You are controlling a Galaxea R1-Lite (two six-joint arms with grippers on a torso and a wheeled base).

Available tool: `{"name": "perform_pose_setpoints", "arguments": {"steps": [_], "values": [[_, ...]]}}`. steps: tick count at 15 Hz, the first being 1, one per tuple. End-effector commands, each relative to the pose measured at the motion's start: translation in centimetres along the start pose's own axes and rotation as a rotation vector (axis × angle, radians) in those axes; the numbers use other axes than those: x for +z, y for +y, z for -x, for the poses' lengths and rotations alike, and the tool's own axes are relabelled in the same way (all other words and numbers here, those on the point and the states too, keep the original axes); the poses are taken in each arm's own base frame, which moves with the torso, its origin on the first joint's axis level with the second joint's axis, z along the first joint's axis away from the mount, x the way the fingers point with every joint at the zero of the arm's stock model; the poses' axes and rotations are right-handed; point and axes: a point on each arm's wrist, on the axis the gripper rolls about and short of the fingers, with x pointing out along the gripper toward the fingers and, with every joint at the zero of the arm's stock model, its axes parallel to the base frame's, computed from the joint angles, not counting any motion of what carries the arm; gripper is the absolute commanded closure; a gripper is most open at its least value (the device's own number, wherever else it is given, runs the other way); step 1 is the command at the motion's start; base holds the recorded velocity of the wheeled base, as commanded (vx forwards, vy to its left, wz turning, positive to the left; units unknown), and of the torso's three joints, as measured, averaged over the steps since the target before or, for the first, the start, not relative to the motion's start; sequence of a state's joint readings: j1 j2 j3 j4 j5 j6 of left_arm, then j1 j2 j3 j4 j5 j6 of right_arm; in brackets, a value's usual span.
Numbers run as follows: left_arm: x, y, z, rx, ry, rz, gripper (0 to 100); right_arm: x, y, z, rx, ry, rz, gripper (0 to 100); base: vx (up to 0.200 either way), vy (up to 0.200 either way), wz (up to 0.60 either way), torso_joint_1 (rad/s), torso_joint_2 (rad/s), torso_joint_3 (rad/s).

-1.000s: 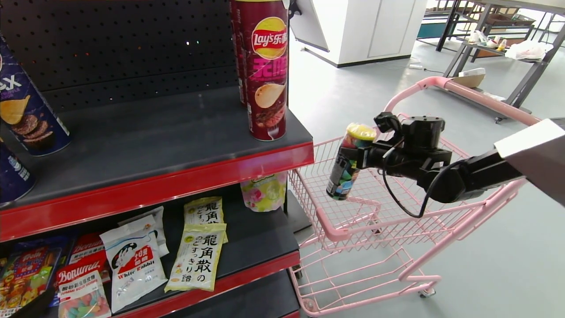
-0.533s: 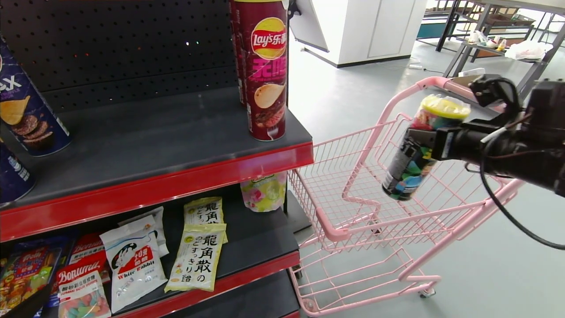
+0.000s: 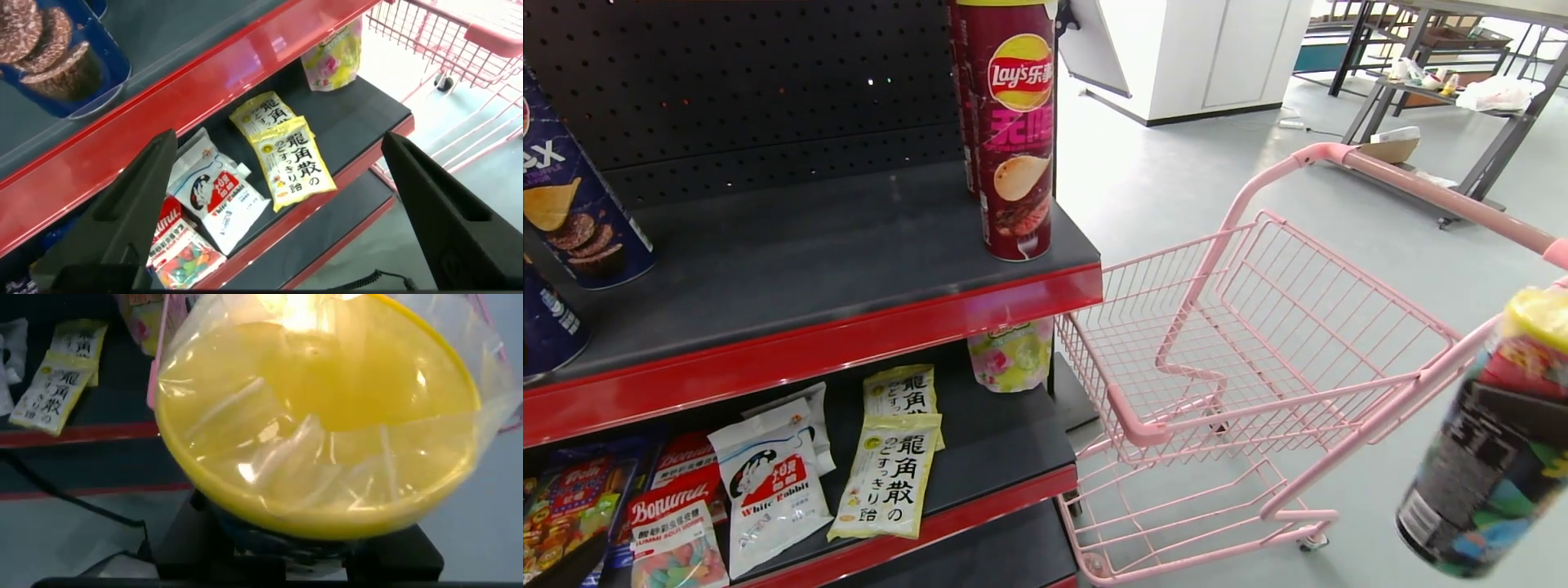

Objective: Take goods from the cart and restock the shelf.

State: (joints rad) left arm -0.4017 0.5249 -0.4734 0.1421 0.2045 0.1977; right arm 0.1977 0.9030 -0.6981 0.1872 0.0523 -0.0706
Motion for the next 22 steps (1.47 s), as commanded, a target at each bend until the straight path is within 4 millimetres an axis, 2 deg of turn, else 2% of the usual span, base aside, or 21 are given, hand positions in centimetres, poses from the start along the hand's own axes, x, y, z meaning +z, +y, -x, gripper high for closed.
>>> {"name": "perform_pose_setpoints", "arguments": {"steps": [1, 9, 22], "values": [[-0.2, 0.1, 0.5, 0.008, -0.020, 0.003, 0, -1.1, 0.3, 4.7, -0.003, -0.122, 0.021, 100, 0.000, 0.000, 0.00, 0.000, 0.00, 0.000], [0.0, 0.1, 0.5, 0.009, -0.028, -0.033, 0, -1.0, 0.3, 4.7, -0.012, -0.131, 0.075, 100, 0.000, 0.000, 0.00, 0.006, -0.03, -0.017], [1.2, 0.3, 0.0, 0.035, -0.014, -0.111, 0, 0.7, 0.1, 1.7, -0.005, -0.105, 0.076, 100, 0.000, 0.000, 0.00, 0.180, -0.51, -0.334]]}}
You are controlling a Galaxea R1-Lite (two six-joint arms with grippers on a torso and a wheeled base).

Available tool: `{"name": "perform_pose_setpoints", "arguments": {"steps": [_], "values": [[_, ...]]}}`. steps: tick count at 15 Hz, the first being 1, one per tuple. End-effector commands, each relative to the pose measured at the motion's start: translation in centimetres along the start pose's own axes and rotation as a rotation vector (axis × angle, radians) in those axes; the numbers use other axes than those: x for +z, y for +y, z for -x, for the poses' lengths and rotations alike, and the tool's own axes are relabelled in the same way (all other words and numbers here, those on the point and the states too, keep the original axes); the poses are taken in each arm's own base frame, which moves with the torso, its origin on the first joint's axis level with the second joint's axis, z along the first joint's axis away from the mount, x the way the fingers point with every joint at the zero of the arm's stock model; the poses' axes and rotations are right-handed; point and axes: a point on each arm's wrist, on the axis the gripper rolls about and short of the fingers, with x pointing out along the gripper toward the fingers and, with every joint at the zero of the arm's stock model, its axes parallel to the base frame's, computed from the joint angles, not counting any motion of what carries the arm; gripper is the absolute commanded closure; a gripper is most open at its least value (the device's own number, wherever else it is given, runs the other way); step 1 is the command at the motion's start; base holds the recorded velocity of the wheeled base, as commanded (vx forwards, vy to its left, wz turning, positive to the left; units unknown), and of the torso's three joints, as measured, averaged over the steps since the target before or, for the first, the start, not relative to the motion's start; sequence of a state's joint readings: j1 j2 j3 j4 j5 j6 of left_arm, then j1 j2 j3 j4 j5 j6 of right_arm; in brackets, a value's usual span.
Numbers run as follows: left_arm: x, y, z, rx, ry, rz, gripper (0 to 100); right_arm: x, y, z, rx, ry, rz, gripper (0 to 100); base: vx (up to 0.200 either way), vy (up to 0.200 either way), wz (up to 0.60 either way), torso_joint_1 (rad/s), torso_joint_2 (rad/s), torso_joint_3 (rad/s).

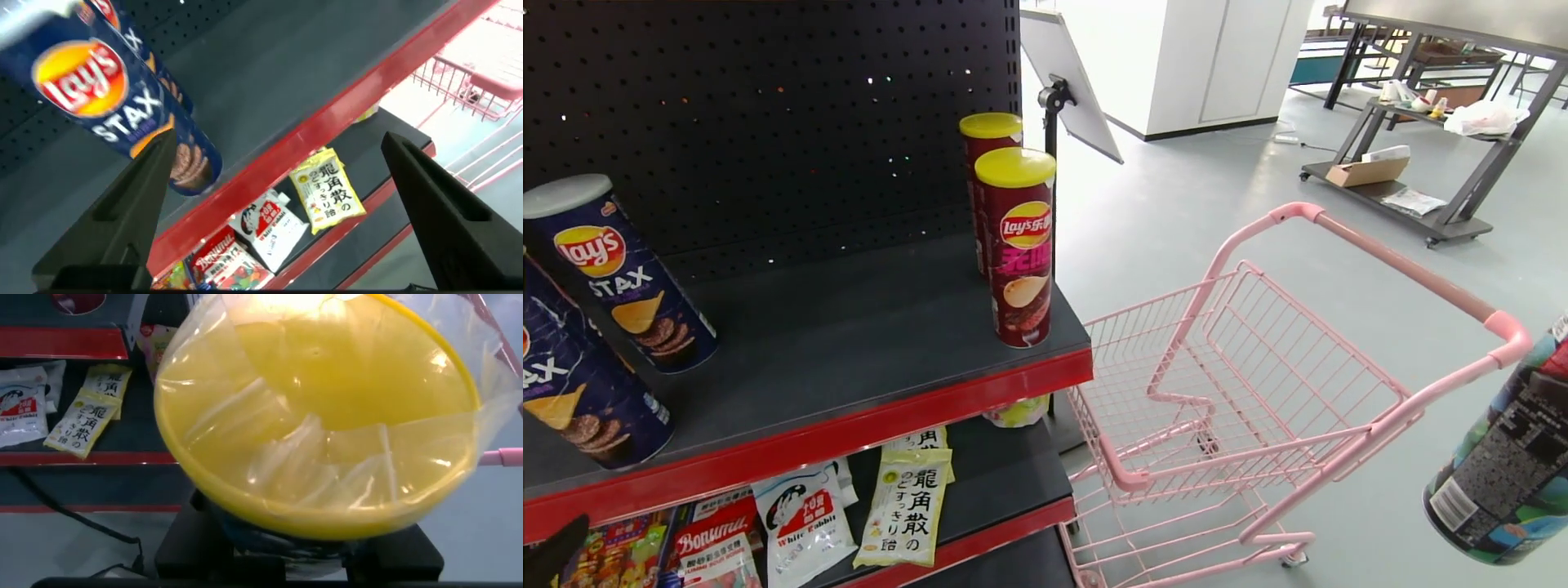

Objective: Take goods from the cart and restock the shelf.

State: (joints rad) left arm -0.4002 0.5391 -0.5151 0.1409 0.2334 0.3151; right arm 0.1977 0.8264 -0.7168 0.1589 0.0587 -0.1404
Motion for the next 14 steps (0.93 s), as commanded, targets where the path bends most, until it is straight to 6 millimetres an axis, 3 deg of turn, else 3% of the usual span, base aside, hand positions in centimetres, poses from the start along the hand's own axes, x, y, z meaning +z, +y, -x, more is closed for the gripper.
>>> {"name": "perform_pose_setpoints", "arguments": {"steps": [1, 8, 14], "values": [[0.13, 0.00, -0.23, 0.004, 0.010, -0.001, 0, -0.08, -0.02, -0.51, 0.001, 0.021, 0.000, 100, 0.000, 0.000, 0.00, 0.173, -0.41, -0.251], [0.05, -0.03, -0.26, 0.006, 0.014, -0.004, 0, -0.34, -0.01, -0.44, -0.004, 0.027, 0.006, 100, -0.143, 0.000, 0.00, 0.022, -0.04, -0.027], [0.11, 0.03, -0.14, 0.010, 0.007, -0.017, 0, -0.77, 0.03, -0.36, -0.012, 0.036, 0.014, 100, 0.000, 0.000, 0.60, 0.006, 0.00, 0.002]]}}
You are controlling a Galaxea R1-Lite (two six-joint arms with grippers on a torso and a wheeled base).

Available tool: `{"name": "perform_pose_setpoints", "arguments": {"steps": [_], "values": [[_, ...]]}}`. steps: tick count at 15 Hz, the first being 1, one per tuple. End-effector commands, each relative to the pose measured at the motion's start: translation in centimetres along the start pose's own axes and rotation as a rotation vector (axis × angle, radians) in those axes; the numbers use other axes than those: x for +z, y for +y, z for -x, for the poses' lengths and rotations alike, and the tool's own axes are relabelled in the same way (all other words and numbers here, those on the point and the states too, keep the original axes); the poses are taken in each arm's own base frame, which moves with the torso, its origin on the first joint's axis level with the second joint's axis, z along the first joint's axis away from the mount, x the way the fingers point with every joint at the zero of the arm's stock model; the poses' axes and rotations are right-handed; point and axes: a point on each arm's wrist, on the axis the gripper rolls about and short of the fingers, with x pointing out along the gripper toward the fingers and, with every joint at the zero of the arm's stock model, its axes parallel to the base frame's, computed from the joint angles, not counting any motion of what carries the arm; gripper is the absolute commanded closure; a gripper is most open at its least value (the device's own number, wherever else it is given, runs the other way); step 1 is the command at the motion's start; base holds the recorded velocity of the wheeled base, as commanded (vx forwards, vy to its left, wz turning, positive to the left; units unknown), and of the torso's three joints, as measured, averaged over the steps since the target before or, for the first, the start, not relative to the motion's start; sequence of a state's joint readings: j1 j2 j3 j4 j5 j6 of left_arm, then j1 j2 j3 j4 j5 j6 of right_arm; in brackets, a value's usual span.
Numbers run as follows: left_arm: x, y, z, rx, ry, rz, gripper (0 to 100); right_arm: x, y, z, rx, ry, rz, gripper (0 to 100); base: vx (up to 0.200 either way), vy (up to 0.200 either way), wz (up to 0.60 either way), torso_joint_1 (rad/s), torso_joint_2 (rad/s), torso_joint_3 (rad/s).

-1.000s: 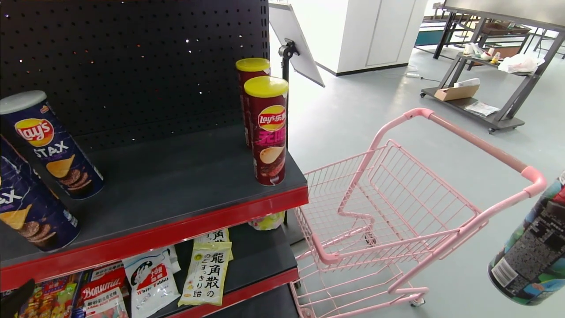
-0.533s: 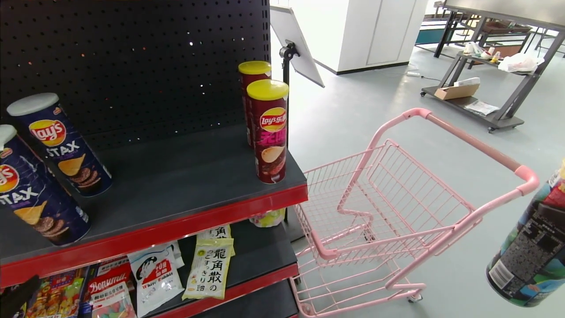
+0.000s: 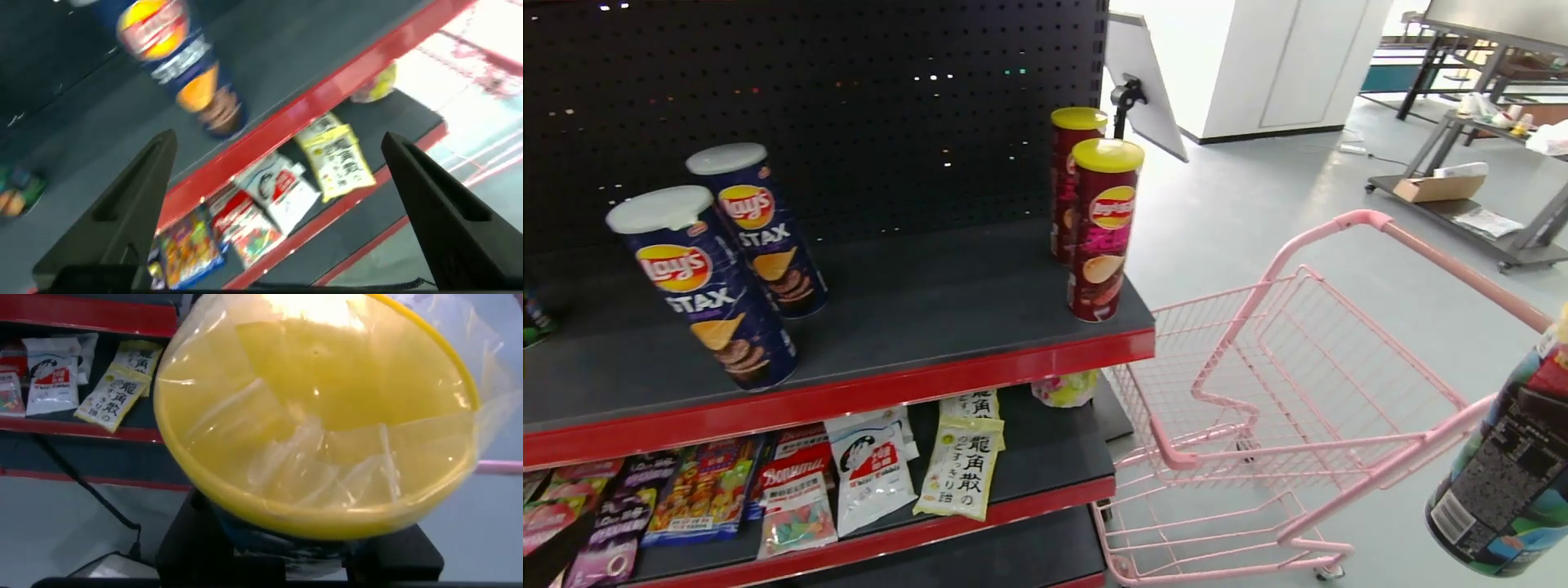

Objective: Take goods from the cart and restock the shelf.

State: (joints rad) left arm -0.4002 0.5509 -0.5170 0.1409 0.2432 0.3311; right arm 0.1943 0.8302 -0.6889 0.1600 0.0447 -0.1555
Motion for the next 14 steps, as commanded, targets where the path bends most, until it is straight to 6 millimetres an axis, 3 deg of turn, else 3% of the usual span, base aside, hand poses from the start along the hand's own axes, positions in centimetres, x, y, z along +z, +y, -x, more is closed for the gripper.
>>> {"name": "perform_pose_setpoints", "arguments": {"steps": [1, 3, 6, 14], "values": [[0.1, 0.1, 0.1, 0.004, -0.006, 0.002, 0, 0.0, 0.0, 0.0, 0.002, -0.001, 0.001, 100, 0.000, 0.000, 0.60, 0.002, 0.00, 0.002], [0.1, 0.1, 0.2, 0.006, -0.010, -0.008, 0, -0.2, 0.0, 0.0, 0.004, 0.002, 0.001, 100, 0.000, 0.000, 0.60, 0.005, 0.00, 0.005], [0.1, 0.1, 0.2, 0.007, -0.013, -0.012, 0, -0.6, 0.1, 0.3, -0.008, -0.002, 0.013, 100, 0.000, 0.000, 0.00, 0.000, 0.00, 0.000], [0.1, 0.2, 0.4, 0.009, -0.020, -0.010, 0, -1.1, 0.6, 0.9, 0.122, -0.046, 0.009, 100, 0.000, 0.200, 0.00, 0.003, 0.00, 0.002]]}}
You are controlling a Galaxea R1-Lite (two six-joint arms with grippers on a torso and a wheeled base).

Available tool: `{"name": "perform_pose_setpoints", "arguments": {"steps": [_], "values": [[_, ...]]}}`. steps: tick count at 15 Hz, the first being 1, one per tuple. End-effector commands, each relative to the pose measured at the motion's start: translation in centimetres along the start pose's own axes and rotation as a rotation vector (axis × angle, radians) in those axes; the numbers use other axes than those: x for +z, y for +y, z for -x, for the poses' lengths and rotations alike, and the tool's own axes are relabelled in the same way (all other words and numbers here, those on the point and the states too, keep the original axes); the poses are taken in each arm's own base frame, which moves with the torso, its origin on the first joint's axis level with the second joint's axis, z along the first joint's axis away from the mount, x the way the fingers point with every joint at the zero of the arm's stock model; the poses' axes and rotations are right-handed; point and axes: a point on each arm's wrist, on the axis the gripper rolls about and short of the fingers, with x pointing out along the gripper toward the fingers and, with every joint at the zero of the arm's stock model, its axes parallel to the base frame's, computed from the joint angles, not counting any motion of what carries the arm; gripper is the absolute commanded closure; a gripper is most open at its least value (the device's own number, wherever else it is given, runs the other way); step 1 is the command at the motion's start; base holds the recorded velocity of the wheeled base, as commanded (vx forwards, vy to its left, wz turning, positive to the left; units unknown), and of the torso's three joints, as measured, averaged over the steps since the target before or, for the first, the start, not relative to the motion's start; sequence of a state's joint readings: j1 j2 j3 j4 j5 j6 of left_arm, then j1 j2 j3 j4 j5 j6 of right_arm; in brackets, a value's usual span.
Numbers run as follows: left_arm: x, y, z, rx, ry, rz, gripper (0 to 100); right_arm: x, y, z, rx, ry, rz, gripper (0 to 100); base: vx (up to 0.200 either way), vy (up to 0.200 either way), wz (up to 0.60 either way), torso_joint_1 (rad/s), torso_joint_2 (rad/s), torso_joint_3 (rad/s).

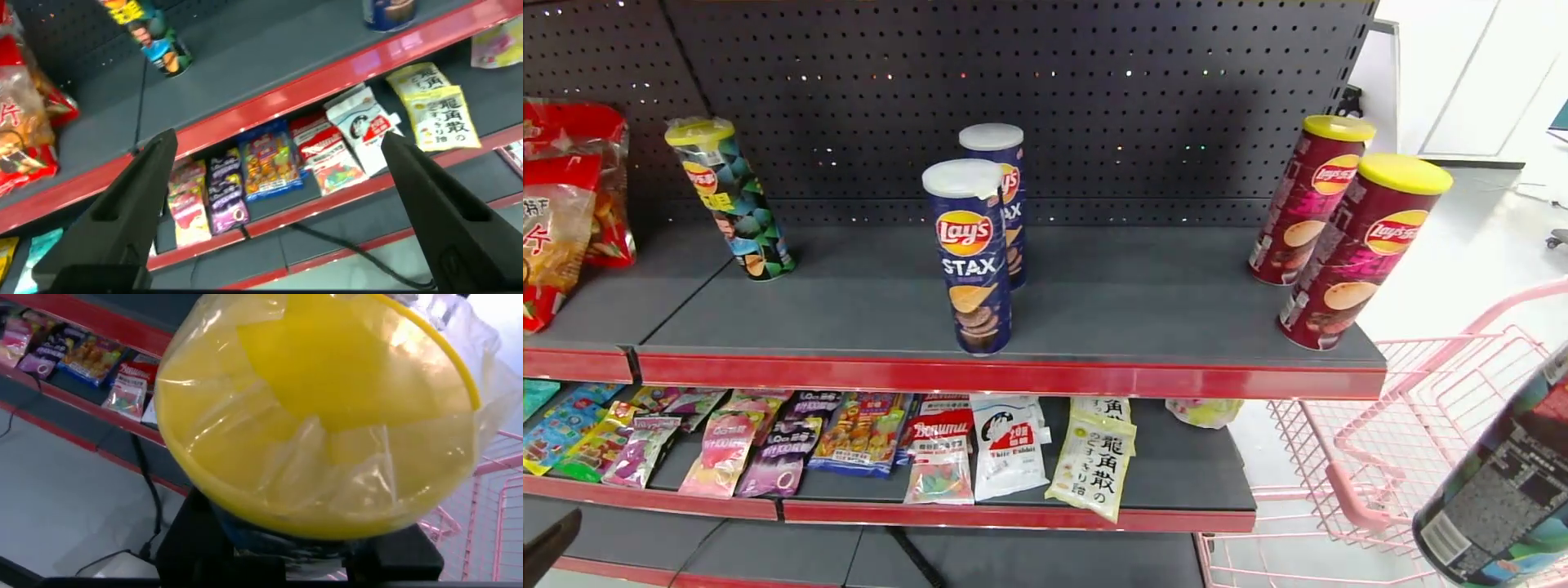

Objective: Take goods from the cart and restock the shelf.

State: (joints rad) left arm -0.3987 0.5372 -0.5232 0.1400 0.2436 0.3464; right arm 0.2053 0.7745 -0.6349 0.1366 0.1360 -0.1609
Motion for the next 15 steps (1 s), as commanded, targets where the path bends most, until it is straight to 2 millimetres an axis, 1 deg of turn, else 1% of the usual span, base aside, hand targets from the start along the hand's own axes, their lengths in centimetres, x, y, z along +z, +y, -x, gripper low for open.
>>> {"name": "perform_pose_setpoints", "arguments": {"steps": [1, 2, 4, 15], "values": [[0.0, 0.0, 0.0, 0.001, -0.002, 0.000, 0, 0.0, 0.2, 0.0, 0.067, -0.010, -0.012, 100, 0.000, 0.200, 0.00, 0.002, 0.01, 0.007], [0.0, 0.0, 0.1, 0.003, -0.003, -0.001, 0, -0.1, 0.4, 0.1, 0.172, -0.025, -0.036, 100, 0.000, 0.200, 0.00, -0.002, 0.00, 0.002], [0.1, 0.1, 0.1, 0.004, -0.007, 0.000, 0, -0.1, 0.5, 0.1, 0.228, -0.034, -0.034, 100, 0.000, 0.200, 0.00, 0.002, 0.00, 0.000], [0.1, 0.1, 0.3, 0.008, -0.013, -0.009, 0, -0.4, 0.8, 1.3, 0.234, -0.076, -0.019, 100, 0.000, 0.200, 0.00, 0.003, 0.00, 0.003]]}}
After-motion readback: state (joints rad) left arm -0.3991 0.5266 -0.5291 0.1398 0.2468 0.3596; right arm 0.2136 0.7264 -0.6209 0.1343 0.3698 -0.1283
